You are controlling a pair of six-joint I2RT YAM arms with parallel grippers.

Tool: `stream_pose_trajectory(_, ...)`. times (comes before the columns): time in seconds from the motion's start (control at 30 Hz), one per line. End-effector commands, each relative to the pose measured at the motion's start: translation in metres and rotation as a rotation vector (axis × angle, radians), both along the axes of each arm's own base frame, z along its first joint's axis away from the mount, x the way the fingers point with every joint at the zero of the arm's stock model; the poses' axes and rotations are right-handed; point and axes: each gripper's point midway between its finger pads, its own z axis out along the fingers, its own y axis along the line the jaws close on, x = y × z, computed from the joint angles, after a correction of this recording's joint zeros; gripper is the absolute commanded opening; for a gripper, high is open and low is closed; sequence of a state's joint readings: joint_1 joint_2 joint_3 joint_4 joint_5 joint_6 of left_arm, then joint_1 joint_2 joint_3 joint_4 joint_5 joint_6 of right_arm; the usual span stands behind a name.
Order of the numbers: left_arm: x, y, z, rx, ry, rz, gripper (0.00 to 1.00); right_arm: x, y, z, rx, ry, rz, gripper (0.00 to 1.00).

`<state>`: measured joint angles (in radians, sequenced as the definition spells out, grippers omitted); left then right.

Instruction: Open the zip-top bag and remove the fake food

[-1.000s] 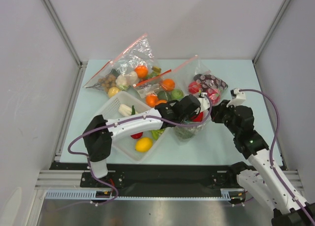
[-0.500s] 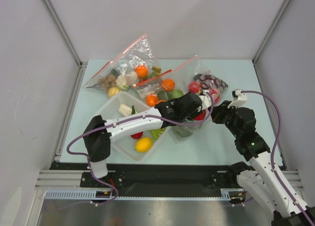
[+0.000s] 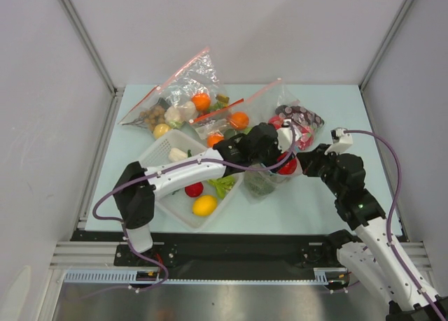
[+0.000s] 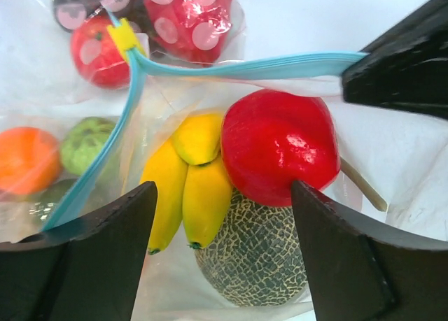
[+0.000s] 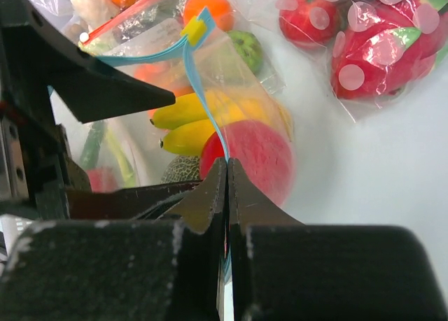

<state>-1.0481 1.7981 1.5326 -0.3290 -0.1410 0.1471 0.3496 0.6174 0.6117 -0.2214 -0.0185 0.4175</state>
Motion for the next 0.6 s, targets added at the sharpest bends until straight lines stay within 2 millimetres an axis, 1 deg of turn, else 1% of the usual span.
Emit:
stream_pose_trajectory(0.0, -0.01, -0.012, 0.039, -0.212, 0.067, -0.076, 0.83, -0.001, 0.002, 0.027, 0.022, -0.062, 0.014, 0.0)
stream_pose_trajectory(0.03, -0.008, -0.014, 0.044, -0.249, 0.07, -0.079, 0.85, -0.002, 0.003, 0.026, 0.022, -0.061, 0.017, 0.0)
stream_pose_trajectory(0.07, -0.012, -0.016, 0.041, -0.26, 0.092, -0.104, 0.85, -0.001, 0.002, 0.026, 0.022, -0.061, 0.016, 0.0)
stream_pose_trajectory(0.1, -0.011, -0.017, 0.04, -0.272, 0.109, -0.102, 0.86, -0.002, 0.003, 0.027, 0.025, -0.063, 0.018, 0.0)
stream_pose_trajectory(0.13, -0.01, -0.021, 0.035, -0.275, 0.121, -0.111, 0.86, -0.001, 0.003, 0.027, 0.027, -0.062, 0.021, 0.0)
stream_pose_trajectory(0.17, -0.013, -0.024, 0.035, -0.283, 0.134, -0.129, 0.89, -0.002, 0.004, 0.028, 0.029, -0.066, 0.023, 0.0)
stream_pose_trajectory(0.23, -0.016, -0.029, 0.033, -0.29, 0.152, -0.15, 0.9, -0.001, 0.004, 0.028, 0.03, -0.068, 0.026, 0.0)
stream_pose_trajectory(0.37, -0.022, -0.031, 0.046, -0.36, 0.158, -0.165, 0.91, 0.0, 0.004, 0.024, 0.018, -0.056, 0.022, 0.0)
stream_pose_trajectory(0.43, -0.024, -0.03, 0.046, -0.354, 0.161, -0.17, 0.93, 0.0, 0.004, 0.025, 0.02, -0.057, 0.022, 0.0)
stream_pose_trajectory(0.47, -0.022, -0.03, 0.048, -0.348, 0.155, -0.165, 0.93, 0.0, 0.004, 0.026, 0.02, -0.06, 0.022, 0.0)
stream_pose_trajectory(0.5, -0.021, -0.029, 0.036, -0.313, 0.17, -0.154, 0.94, 0.0, 0.004, 0.027, 0.021, -0.063, 0.022, 0.0)
stream_pose_trajectory(0.57, -0.019, -0.028, 0.028, -0.29, 0.178, -0.145, 0.95, 0.0, 0.005, 0.027, 0.023, -0.064, 0.025, 0.0)
